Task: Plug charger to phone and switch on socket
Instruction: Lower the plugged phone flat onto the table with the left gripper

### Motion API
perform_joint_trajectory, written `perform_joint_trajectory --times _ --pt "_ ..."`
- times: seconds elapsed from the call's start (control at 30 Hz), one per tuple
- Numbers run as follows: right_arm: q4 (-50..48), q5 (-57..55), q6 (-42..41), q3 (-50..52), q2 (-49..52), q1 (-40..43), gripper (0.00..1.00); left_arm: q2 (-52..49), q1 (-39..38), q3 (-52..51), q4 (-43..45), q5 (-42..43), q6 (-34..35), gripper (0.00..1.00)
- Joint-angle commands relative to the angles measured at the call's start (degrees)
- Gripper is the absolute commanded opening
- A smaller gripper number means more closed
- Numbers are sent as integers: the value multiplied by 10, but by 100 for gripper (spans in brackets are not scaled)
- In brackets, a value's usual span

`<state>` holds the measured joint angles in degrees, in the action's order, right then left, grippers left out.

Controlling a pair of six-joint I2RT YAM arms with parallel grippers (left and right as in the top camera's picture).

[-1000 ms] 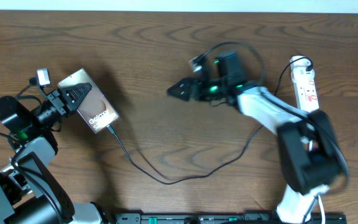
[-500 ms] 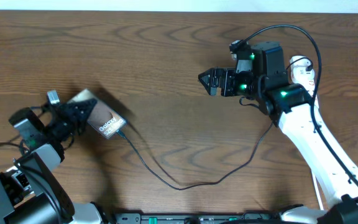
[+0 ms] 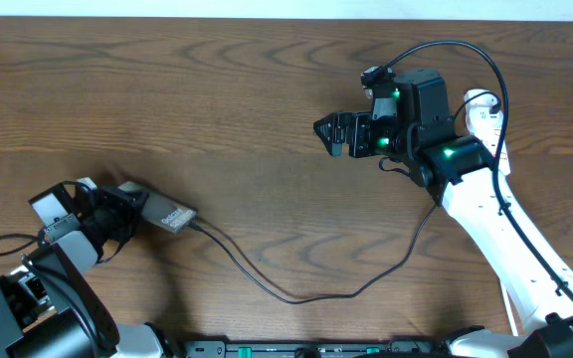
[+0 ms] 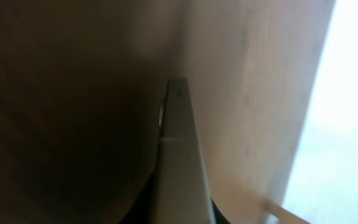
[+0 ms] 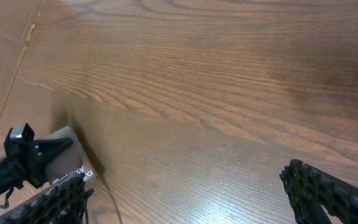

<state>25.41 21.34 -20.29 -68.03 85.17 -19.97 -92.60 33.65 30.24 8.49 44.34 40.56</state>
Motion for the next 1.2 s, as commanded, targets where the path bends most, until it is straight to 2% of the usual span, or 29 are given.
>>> perform_joint_trajectory --times 0.0,0.1,0.47,0.67,1.17 --pt "2 -5 11 -5 -5 -4 99 2 1 3 -24 -54 -16 7" --pt "2 -5 11 -5 -5 -4 99 2 1 3 -49 -82 -19 8" --pt "3 -5 12 -5 -5 -4 99 2 1 3 -61 -82 -25 8" --pt "5 -5 11 -5 -5 -4 99 2 1 3 -66 -82 -25 17" --pt "8 -5 17 -5 -5 -4 99 2 1 3 -89 -82 -24 17"
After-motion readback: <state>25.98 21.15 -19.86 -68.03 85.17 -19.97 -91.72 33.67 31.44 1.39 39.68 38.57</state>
